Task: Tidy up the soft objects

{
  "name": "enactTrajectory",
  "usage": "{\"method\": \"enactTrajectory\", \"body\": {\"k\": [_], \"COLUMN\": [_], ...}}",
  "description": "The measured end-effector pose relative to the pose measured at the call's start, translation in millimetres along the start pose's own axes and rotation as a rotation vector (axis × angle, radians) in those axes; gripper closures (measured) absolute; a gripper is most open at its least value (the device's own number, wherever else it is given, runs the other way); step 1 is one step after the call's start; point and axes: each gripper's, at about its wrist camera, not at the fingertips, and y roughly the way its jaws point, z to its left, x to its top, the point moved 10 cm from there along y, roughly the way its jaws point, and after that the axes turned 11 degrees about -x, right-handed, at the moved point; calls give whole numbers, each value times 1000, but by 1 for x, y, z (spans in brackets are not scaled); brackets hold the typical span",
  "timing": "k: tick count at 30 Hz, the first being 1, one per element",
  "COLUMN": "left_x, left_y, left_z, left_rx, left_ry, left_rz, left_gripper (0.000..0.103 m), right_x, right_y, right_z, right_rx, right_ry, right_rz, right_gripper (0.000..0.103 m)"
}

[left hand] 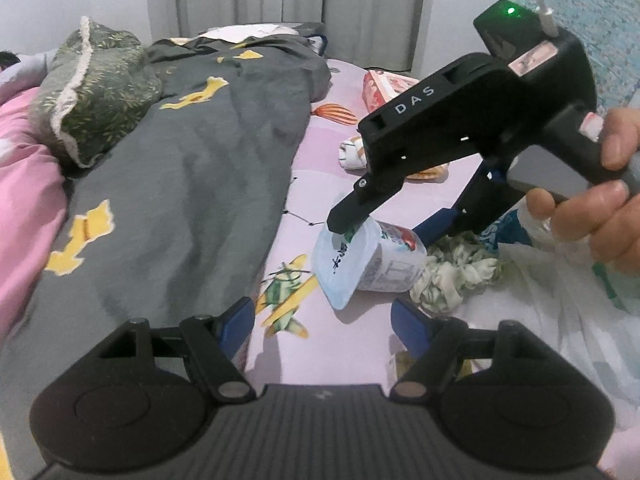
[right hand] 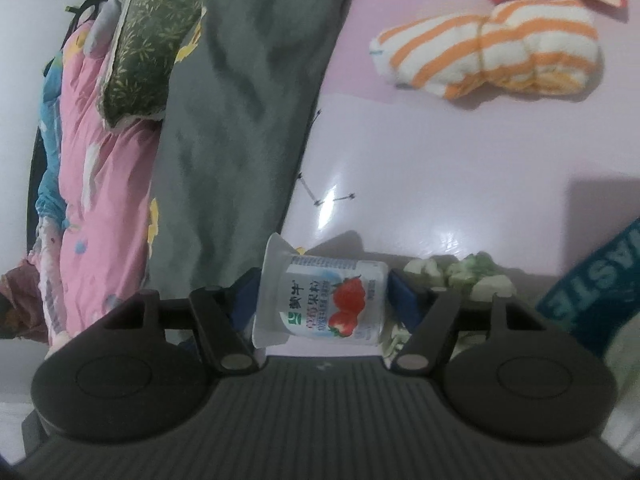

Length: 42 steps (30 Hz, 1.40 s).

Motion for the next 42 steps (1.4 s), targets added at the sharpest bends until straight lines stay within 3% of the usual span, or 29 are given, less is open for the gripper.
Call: {"method": "enactTrajectory", "body": {"k": [9,14,22,27,31,33,36,42], "left_x": [9,7,6,6,7,8,11,17], "left_y": [25,37,40,38,33,29,19,6], "left_z": [-2,-4,-2,-6,-7,-5,-1,2], "left_rx": [-58,-119,-154,-172,-166,-159,-129,-111], "left_ry": [-54,-116,-150,-159,-154,-151,-134,-119], "left_rz": [28,69,82,80,59,48,22,-23], "left_gripper": [27,36,41,56,71,72,72,72], "right_x": [4,13,8,2,0,0,3,12], "right_y": [-10,-27,-26,-13,-3,-1,-4,-14], "right_z": [-8,4,23,39,51,55,57,48], "right_rx": [-16,7,-33,-76,-121,-126,-79,96], "right_ry": [-30,-58,-185,-251,-308,-309,-264,-128], "right_rz": [-40,-108,-99,-87,-76,-76,-74,-86], "right_gripper": [35,37,69,88,98,100,100,101]}}
